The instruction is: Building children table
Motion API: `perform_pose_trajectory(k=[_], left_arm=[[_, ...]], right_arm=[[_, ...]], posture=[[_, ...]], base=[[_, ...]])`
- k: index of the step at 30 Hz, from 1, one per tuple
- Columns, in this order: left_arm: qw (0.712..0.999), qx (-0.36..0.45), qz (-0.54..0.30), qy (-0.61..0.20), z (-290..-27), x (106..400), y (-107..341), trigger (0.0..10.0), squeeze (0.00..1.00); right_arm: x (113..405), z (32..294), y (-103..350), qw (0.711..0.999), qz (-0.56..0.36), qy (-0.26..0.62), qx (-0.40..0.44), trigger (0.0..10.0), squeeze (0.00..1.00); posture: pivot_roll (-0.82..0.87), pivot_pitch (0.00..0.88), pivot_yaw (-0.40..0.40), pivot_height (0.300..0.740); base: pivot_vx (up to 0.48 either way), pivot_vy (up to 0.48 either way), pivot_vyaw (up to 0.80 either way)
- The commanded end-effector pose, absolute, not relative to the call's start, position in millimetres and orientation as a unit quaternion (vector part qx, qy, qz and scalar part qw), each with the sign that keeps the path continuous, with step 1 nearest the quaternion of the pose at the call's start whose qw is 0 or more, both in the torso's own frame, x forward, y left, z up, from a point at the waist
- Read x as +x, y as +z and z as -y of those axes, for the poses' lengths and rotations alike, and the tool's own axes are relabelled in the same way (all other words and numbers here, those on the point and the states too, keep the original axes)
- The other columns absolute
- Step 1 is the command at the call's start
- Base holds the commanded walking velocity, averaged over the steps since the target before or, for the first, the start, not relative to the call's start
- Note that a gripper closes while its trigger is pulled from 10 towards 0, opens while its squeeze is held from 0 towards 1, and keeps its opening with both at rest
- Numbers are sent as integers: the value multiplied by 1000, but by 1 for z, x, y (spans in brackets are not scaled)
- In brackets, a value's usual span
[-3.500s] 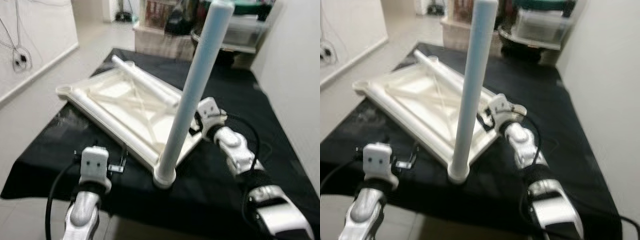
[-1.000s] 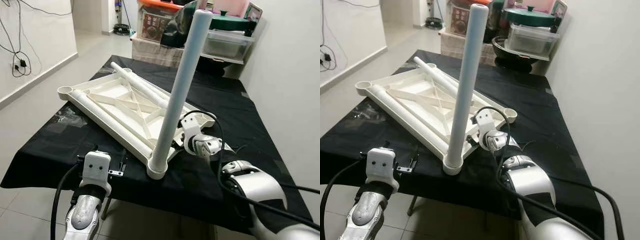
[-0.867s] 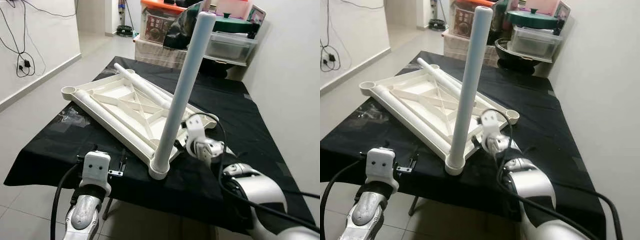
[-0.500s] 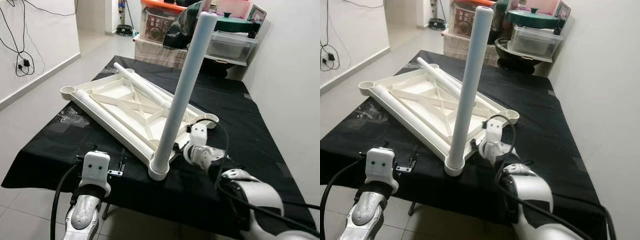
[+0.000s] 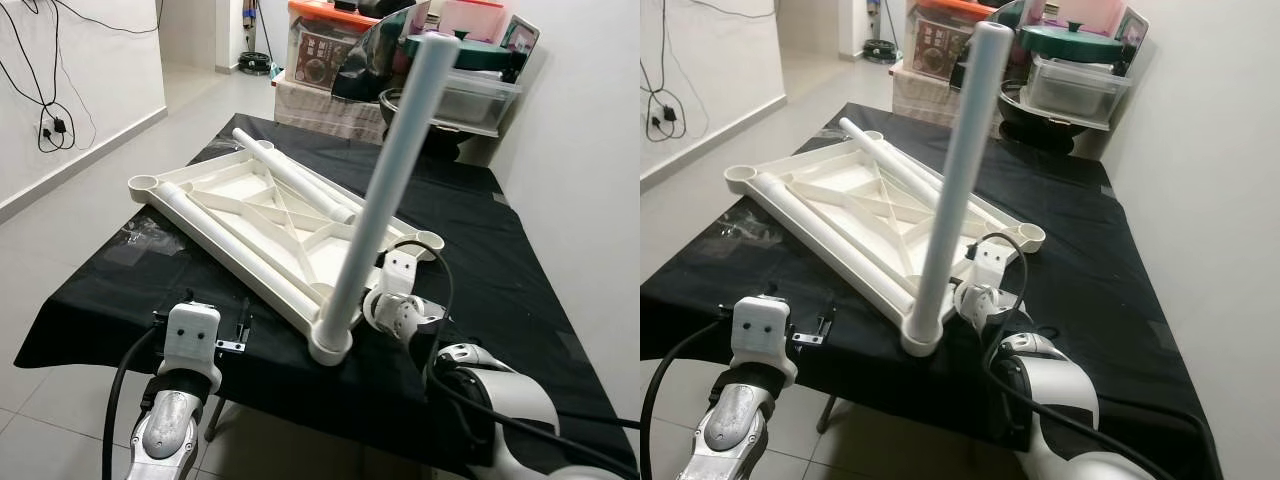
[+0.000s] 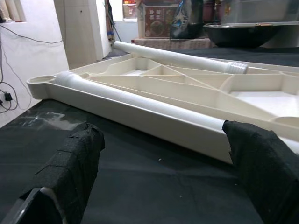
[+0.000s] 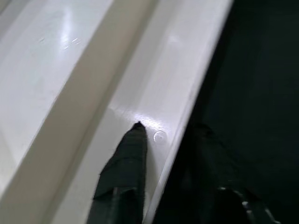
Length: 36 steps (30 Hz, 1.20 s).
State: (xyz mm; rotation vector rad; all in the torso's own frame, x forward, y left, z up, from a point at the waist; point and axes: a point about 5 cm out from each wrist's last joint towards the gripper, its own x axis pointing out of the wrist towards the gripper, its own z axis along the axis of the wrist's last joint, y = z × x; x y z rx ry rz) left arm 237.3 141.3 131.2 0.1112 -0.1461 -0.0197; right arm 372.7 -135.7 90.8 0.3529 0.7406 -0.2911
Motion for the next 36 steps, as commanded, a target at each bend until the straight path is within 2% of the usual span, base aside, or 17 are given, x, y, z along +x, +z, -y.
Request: perform_pose_trajectory(k=[1, 7, 13, 24, 25, 30, 31, 32, 33, 35, 36], left_arm=[[997, 56, 58, -14, -138, 237, 124, 10000, 0], [997, 57, 56, -12, -138, 236, 124, 10000, 0], [997, 57, 52, -11, -138, 236, 122, 10000, 0], [997, 54, 51, -9, -137, 235, 121, 10000, 0], [997, 52, 50, -9, -137, 236, 121, 10000, 0], [997, 53, 50, -11, -136, 236, 121, 10000, 0], [997, 53, 50, -11, -136, 236, 121, 10000, 0], [997, 53, 50, -11, -136, 236, 121, 10000, 0], [997, 53, 50, -11, -136, 236, 121, 10000, 0], [997, 54, 50, -11, -136, 236, 121, 10000, 0], [997, 54, 50, -11, -136, 236, 121, 10000, 0]], right_arm=[[358, 155, 69, 878, -397, -202, 177, 0, 0], [351, 169, 63, 854, -400, -264, 201, 0, 0], [339, 181, 53, 817, -420, -330, 218, 0, 0], [338, 199, 65, 774, -398, -428, 245, 0, 0], [338, 200, 72, 754, -395, -450, 268, 0, 0], [342, 195, 77, 765, -389, -431, 277, 0, 0], [345, 192, 79, 779, -388, -410, 272, 3882, 0], [345, 192, 79, 779, -388, -410, 272, 3882, 0], [349, 191, 83, 805, -379, -384, 248, 10000, 0], [358, 184, 88, 856, -379, -306, 173, 10000, 0], [358, 184, 88, 856, -379, -306, 173, 10000, 0]], posture=[[89, 0, -176, 740], [79, 0, -173, 740], [66, 0, -173, 740], [61, 0, -174, 740], [61, 0, -174, 740], [50, 0, -168, 740], [50, 0, -168, 740], [50, 0, -168, 740], [50, 0, -168, 740], [58, 0, -170, 740], [58, 0, -170, 740]], base=[[0, 0, 0], [0, 0, 0], [0, 0, 0], [0, 0, 0], [0, 0, 0], [0, 0, 0], [0, 0, 0], [0, 0, 0], [0, 0, 0], [0, 0, 0], [0, 0, 0]])
